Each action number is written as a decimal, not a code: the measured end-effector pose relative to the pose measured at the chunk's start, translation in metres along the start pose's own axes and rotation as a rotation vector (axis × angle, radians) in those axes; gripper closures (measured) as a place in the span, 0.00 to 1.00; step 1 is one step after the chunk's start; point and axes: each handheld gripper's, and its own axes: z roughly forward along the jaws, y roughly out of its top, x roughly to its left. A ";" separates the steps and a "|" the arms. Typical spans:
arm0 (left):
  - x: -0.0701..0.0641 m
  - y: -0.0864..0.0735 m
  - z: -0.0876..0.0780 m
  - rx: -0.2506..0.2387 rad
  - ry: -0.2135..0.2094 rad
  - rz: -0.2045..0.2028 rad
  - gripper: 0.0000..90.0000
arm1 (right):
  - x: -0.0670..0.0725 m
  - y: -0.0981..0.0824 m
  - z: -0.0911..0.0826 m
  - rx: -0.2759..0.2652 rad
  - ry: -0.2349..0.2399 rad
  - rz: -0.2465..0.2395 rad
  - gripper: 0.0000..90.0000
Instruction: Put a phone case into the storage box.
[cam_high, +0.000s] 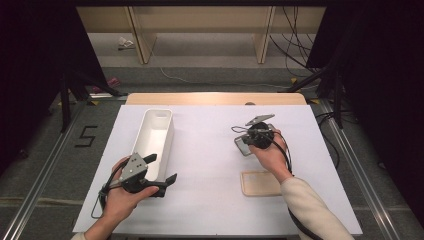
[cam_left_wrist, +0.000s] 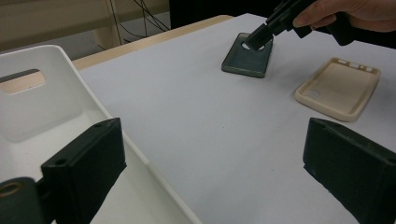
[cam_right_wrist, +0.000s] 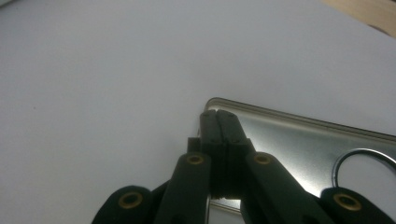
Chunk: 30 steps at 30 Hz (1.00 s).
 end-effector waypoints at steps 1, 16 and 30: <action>0.000 0.000 0.000 -0.001 0.001 0.001 0.06 | 0.000 0.000 0.001 0.004 0.002 -0.001 1.00; -0.001 0.000 0.000 0.000 -0.003 0.003 0.06 | -0.001 -0.007 0.015 0.124 0.004 -0.002 1.00; -0.001 0.000 -0.001 -0.002 -0.005 0.002 0.06 | -0.012 -0.018 0.014 0.213 -0.001 -0.025 1.00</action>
